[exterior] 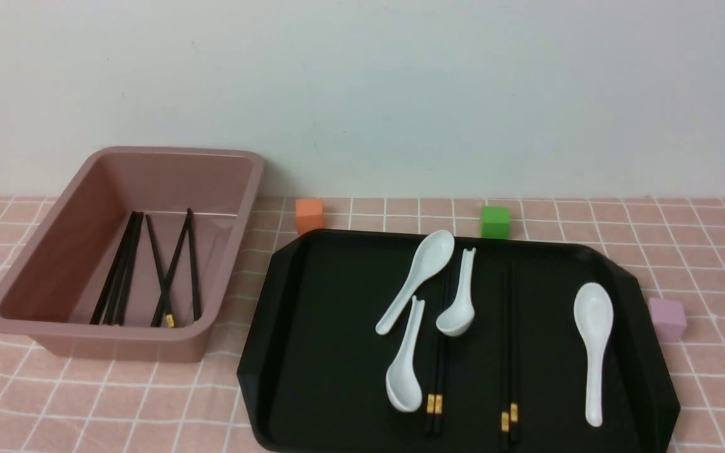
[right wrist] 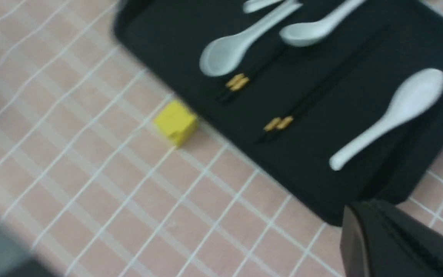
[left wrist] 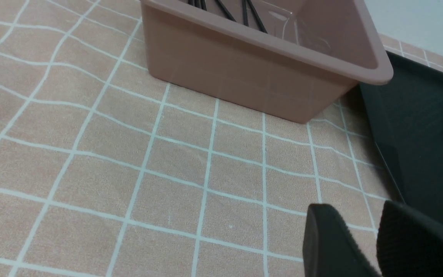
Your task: On pink tablecloth take chopsticks from black tray and put them in box.
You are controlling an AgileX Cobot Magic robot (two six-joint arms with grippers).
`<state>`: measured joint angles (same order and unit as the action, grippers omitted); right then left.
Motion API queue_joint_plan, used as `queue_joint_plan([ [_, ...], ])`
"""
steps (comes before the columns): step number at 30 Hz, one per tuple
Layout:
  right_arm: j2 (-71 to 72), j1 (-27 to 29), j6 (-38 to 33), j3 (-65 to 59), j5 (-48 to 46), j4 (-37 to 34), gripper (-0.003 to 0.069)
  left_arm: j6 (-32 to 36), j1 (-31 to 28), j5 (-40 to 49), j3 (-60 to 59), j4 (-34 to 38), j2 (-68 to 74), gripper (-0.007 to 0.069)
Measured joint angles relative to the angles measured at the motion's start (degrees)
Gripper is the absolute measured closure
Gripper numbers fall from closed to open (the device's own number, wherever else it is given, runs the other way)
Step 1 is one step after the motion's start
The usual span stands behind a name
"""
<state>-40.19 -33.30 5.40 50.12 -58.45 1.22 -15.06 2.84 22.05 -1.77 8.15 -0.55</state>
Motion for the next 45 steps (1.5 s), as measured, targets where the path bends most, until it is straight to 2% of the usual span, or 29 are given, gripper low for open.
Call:
queue_joint_plan([
  [5,17.6,14.7,0.0,-24.5,22.6,-0.9,0.0673,0.0,0.0,0.0,0.0,0.0,0.0,0.0407],
  [6,18.2,15.2,0.0,-25.4,23.5,-0.9,0.0673,0.0,0.0,0.0,0.0,0.0,0.0,0.0407],
  [7,23.3,19.5,0.0,-32.1,29.9,-0.8,0.0673,0.0,0.0,0.0,0.0,0.0,0.0,0.0406],
  [12,34.2,27.0,0.1,-47.3,42.0,-0.8,0.0673,0.0,0.0,0.0,0.0,0.0,0.0,0.0399],
  [15,39.4,28.3,0.3,-51.2,41.2,-0.8,0.0673,0.0,0.0,0.0,0.0,0.0,0.0,0.0396],
  [21,40.7,28.6,0.3,-51.1,36.8,-0.6,0.0673,0.0,0.0,0.2,0.0,0.0,0.0,0.0396],
  [45,40.7,28.6,0.3,-51.0,36.4,0.3,0.0669,0.0,0.0,0.3,0.0,0.0,0.0,0.0386],
])
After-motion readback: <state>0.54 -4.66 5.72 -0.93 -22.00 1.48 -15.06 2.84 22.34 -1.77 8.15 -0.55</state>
